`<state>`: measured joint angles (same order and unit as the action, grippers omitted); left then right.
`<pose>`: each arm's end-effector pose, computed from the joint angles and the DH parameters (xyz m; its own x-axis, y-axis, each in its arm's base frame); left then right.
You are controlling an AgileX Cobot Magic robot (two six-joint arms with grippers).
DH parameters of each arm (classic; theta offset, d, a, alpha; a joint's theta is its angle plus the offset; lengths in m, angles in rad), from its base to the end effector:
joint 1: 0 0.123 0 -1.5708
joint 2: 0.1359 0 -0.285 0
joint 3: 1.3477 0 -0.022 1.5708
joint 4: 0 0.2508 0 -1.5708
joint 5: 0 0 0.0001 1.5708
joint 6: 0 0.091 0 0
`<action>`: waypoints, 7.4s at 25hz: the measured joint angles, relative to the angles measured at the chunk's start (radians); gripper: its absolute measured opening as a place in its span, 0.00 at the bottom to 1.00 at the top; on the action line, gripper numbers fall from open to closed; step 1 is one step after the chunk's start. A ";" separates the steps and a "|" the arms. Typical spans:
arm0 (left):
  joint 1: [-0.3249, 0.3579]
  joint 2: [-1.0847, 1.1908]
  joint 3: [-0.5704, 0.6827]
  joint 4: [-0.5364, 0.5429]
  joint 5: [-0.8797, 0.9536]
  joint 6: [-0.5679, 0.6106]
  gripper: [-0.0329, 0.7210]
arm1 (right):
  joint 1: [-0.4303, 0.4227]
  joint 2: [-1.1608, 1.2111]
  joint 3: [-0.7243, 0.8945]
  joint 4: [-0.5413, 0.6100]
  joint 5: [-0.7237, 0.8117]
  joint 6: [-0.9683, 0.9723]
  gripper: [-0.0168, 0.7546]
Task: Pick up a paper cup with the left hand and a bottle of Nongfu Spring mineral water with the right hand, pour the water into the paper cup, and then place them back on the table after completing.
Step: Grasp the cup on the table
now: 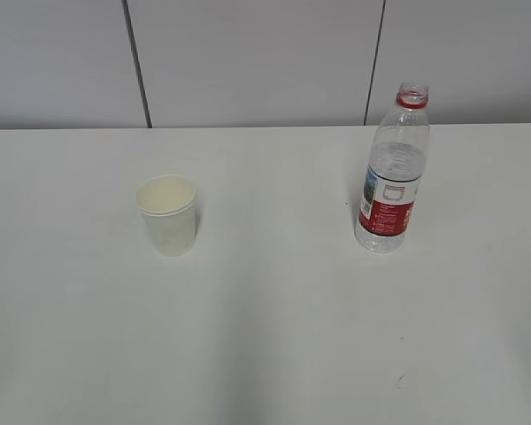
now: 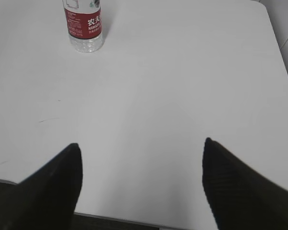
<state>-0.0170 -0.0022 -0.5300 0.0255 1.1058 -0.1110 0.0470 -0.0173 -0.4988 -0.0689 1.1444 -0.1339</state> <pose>-0.0106 0.0023 0.2819 -0.4646 -0.0915 -0.8808 -0.0496 0.9958 -0.0773 -0.0108 -0.0062 0.2703 -0.5081 -0.1855 -0.8411 -0.0764 0.9824 -0.1705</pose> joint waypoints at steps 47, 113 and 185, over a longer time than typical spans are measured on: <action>0.000 0.817 -0.011 0.041 -1.016 0.042 0.36 | 0.000 0.738 -0.168 0.069 -0.813 0.109 0.76; -0.160 2.127 -0.142 0.530 -2.249 -0.081 0.87 | 0.000 0.953 0.104 0.046 -1.527 0.111 0.76; -0.200 2.239 -0.282 0.488 -2.253 -0.081 0.57 | 0.010 1.869 -0.139 -0.327 -2.043 0.488 0.88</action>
<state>-0.2170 2.2366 -0.8125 0.5139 -1.1474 -0.1920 0.0575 1.8521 -0.6378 -0.3962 -0.8991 0.3536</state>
